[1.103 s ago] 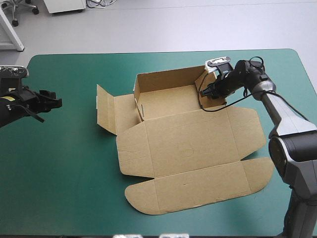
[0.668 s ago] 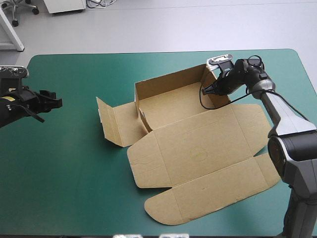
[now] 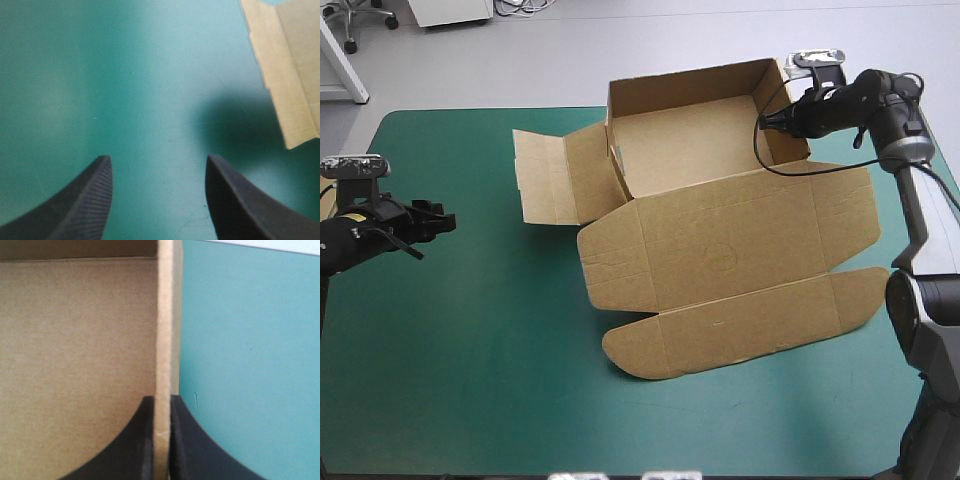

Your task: Fold the box

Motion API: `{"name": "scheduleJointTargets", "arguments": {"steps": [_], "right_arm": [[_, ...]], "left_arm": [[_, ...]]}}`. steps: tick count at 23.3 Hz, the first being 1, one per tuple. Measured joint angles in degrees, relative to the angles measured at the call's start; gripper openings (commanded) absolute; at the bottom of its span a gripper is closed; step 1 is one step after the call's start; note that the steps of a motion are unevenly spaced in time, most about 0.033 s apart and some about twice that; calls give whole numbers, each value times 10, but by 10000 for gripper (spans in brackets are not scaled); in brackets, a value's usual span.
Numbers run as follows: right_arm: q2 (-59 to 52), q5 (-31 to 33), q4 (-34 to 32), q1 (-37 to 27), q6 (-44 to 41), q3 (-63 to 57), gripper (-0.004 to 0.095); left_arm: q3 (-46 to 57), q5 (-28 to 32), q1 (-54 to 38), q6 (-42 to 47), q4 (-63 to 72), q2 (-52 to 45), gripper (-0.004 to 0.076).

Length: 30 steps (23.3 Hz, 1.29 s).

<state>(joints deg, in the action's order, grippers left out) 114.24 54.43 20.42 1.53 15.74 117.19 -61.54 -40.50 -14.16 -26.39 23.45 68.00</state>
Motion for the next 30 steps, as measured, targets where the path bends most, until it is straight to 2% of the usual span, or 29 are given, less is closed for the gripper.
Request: {"name": "scheduleJointTargets", "arguments": {"steps": [4,8,10,14,21,23,25,27,30], "right_arm": [[-38,11,45,-15,25,9,-15],[-65,27,58,-24,35,9,-15],[-76,35,63,-27,40,9,-15],[-93,50,69,-31,43,9,-15],[-114,64,105,-31,46,9,-15],[-122,72,108,-31,47,9,-15],[-127,84,109,-31,48,9,-15],[-130,88,109,-31,50,9,-15],[-131,88,109,-31,51,9,-15]], "left_arm": [[47,42,-1,-1,28,22,401],[57,50,-1,-25,83,78,400],[57,50,-1,-56,122,102,385],[57,38,-1,-139,238,141,300],[57,12,-1,-256,402,203,293],[57,-26,-1,-298,472,228,293],[57,-99,-1,-352,574,264,293],[52,-174,4,-375,639,287,293],[25,-235,39,-392,683,301,293]]}}
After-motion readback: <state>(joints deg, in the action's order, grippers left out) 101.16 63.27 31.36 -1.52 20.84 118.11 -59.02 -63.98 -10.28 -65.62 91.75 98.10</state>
